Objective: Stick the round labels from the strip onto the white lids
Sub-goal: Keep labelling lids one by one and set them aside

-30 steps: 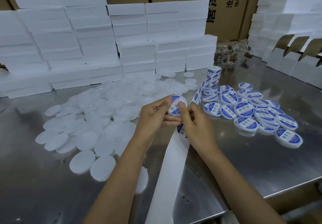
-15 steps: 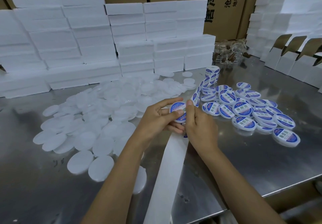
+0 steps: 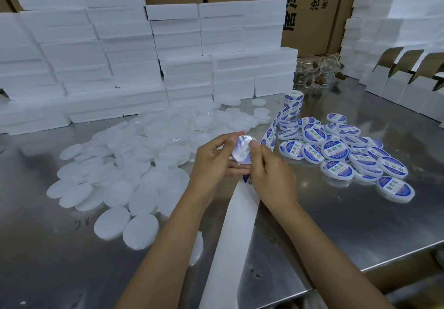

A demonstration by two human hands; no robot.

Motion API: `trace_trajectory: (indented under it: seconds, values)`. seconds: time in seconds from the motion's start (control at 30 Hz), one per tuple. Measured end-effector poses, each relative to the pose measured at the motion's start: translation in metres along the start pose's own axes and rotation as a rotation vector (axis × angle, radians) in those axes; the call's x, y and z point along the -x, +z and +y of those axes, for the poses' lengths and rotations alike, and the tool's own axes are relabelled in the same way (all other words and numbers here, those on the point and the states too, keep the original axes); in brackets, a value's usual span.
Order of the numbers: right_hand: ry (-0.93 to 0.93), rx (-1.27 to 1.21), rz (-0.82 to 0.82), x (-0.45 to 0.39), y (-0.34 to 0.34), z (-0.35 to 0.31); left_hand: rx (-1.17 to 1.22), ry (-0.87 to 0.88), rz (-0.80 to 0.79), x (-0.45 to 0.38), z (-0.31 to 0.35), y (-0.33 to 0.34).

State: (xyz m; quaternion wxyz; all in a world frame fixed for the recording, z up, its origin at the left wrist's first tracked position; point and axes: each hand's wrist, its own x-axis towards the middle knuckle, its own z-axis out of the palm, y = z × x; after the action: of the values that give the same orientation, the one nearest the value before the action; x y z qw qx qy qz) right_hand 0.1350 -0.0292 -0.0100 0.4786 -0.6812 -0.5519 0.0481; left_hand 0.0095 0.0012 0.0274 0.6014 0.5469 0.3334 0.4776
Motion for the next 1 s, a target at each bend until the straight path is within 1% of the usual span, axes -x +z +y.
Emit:
trace_trajectory:
  seconds: [0.1,0.23,0.37,0.47,0.63,0.7,0.77,0.8,0.87,1.0]
  values:
    - [0.058,-0.025,0.053,-0.004,-0.003,0.002,0.004,-0.051,-0.093,-0.002,-0.001,-0.001]
    - [0.11,-0.076,0.057,-0.006,-0.005,0.003,0.009,-0.085,-0.199,-0.003,-0.002,-0.003]
    - [0.097,-0.135,0.029,-0.004,-0.006,0.001,0.028,-0.077,-0.233,-0.002,-0.002,-0.006]
    - [0.074,-0.097,-0.054,0.0,-0.005,-0.001,0.009,-0.076,-0.171,-0.002,-0.001,-0.005]
    - [0.021,-0.2,-0.184,0.002,-0.001,-0.003,0.016,-0.04,0.08,-0.005,0.0,-0.009]
    - [0.004,-0.226,-0.203,0.001,0.0,-0.003,0.019,-0.011,0.156,-0.006,-0.001,-0.011]
    - [-0.02,-0.186,-0.209,0.001,0.0,-0.003,0.013,0.014,0.199,-0.007,-0.001,-0.011]
    - [-0.029,-0.158,-0.204,0.001,0.0,-0.003,0.006,0.016,0.197,-0.007,-0.001,-0.011]
    - [-0.027,-0.13,-0.166,0.0,0.0,0.0,-0.001,-0.006,0.143,-0.006,-0.001,-0.01]
    - [0.024,-0.155,-0.034,-0.003,-0.003,0.002,-0.02,-0.018,0.015,-0.004,-0.001,-0.003]
